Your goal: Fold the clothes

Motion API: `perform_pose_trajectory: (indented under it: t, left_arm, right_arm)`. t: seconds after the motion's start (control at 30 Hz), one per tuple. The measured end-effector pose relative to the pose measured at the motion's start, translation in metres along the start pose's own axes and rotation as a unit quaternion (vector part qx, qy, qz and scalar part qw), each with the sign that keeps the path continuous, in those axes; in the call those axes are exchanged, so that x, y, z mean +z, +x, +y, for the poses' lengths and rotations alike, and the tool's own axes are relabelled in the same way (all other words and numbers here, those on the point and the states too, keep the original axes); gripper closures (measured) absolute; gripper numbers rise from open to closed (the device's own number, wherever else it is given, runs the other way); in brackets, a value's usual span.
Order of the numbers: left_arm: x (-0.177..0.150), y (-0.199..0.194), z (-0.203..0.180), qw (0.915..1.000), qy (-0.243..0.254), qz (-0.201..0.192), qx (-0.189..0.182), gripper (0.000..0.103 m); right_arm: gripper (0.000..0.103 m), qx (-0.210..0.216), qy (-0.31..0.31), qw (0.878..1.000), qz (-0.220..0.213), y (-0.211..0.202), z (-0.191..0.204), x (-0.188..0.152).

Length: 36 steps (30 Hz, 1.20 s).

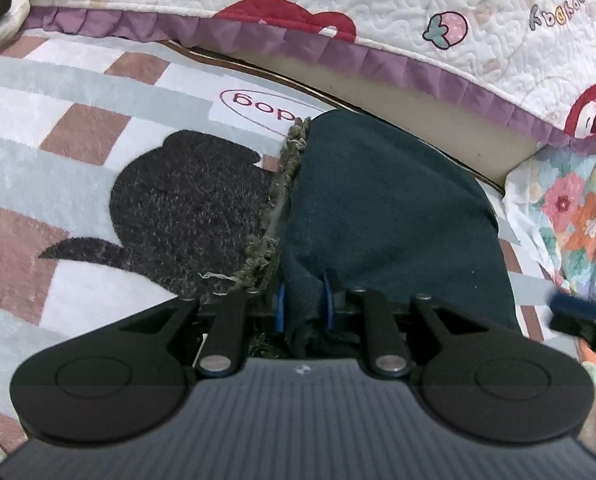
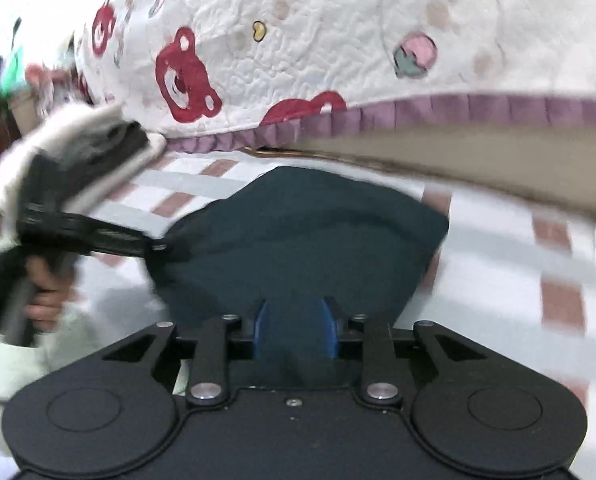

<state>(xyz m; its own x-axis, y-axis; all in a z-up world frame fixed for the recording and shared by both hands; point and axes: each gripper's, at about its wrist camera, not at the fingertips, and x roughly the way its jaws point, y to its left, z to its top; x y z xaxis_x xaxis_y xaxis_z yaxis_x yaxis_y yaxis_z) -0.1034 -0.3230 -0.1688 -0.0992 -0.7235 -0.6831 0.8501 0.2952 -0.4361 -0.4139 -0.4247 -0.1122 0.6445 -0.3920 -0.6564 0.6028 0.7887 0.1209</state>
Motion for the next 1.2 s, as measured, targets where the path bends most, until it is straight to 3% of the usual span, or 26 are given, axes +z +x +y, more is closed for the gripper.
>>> perform_pose_trajectory:
  t: [0.07, 0.17, 0.2, 0.27, 0.3, 0.37, 0.4, 0.47, 0.53, 0.63, 0.7, 0.73, 0.77, 0.8, 0.9, 1.0, 1.07, 1.13, 1.2]
  left_arm:
    - [0.001, 0.001, 0.000, 1.0000, 0.003, 0.004, 0.000, 0.085]
    - [0.002, 0.002, 0.001, 0.9999, 0.008, 0.008, 0.000, 0.085]
    - [0.001, 0.003, 0.001, 0.9999, 0.008, 0.008, 0.000, 0.084]
    - [0.001, 0.007, 0.004, 0.9999, 0.005, 0.013, 0.001, 0.083]
    - [0.003, 0.006, 0.001, 0.9998, 0.010, 0.015, 0.008, 0.080]
    - [0.006, 0.005, -0.004, 0.9993, 0.023, 0.017, 0.023, 0.075]
    - [0.009, -0.001, -0.014, 0.9979, 0.051, 0.005, 0.040, 0.075]
    - [0.013, -0.016, -0.039, 0.9905, 0.118, -0.027, 0.065, 0.076]
    - [0.017, -0.030, -0.061, 0.9840, 0.162, -0.057, 0.048, 0.075]
    - [0.020, -0.038, -0.098, 0.9761, 0.204, -0.068, -0.030, 0.074]
    - [0.006, -0.026, -0.125, 0.9613, 0.264, -0.035, -0.071, 0.074]
    - [-0.001, -0.019, -0.138, 0.9515, 0.293, -0.019, -0.091, 0.074]
    - [-0.008, -0.013, -0.151, 0.9403, 0.322, -0.002, -0.110, 0.074]
    - [-0.018, -0.003, -0.161, 0.9298, 0.350, 0.018, -0.112, 0.074]
    - [-0.038, 0.018, -0.176, 0.9070, 0.397, 0.071, -0.122, 0.074]
    - [-0.051, 0.028, -0.184, 0.8886, 0.435, 0.090, -0.116, 0.074]
    - [-0.048, 0.035, -0.187, 0.8873, 0.438, 0.092, -0.114, 0.072]
    - [-0.045, 0.044, -0.191, 0.8876, 0.437, 0.094, -0.110, 0.065]
    - [-0.049, 0.049, -0.197, 0.8787, 0.458, 0.089, -0.102, 0.051]
  right_arm:
    - [0.061, -0.017, -0.022, 0.999, 0.016, 0.029, -0.004, 0.007]
    - [0.066, -0.069, 0.006, 0.997, 0.042, 0.067, -0.030, 0.012]
    - [0.074, -0.062, 0.054, 0.996, 0.037, 0.068, -0.045, 0.014]
    - [0.080, -0.048, 0.146, 0.988, 0.027, 0.069, -0.076, 0.018]
    - [0.078, -0.049, 0.176, 0.983, 0.016, 0.066, -0.087, 0.018]
    - [0.066, -0.052, 0.227, 0.973, -0.002, 0.061, -0.109, 0.016]
    - [0.064, -0.050, 0.249, 0.967, -0.009, 0.060, -0.119, 0.014]
    - [0.063, 0.004, 0.315, 0.949, -0.008, 0.064, -0.146, 0.006]
    - [0.062, 0.034, 0.357, 0.933, -0.014, 0.070, -0.165, -0.001]
    - [0.057, 0.080, 0.406, 0.910, -0.023, 0.081, -0.181, -0.010]
    - [0.057, 0.101, 0.430, 0.897, -0.025, 0.089, -0.190, -0.012]
    - [0.057, 0.106, 0.430, 0.896, -0.023, 0.091, -0.192, -0.010]
    - [0.064, 0.107, 0.416, 0.903, -0.025, 0.089, -0.192, -0.007]
    - [0.089, 0.107, 0.399, 0.910, -0.028, 0.087, -0.191, -0.003]
    - [0.100, 0.087, 0.301, 0.949, -0.040, 0.076, -0.179, 0.008]
    - [0.099, 0.086, 0.267, 0.959, -0.030, 0.073, -0.180, 0.014]
    - [0.093, 0.080, 0.253, 0.964, -0.014, 0.074, -0.183, 0.015]
    - [0.084, 0.091, 0.286, 0.954, -0.011, 0.082, -0.192, 0.007]
    - [0.064, 0.119, 0.354, 0.927, -0.017, 0.090, -0.208, -0.009]
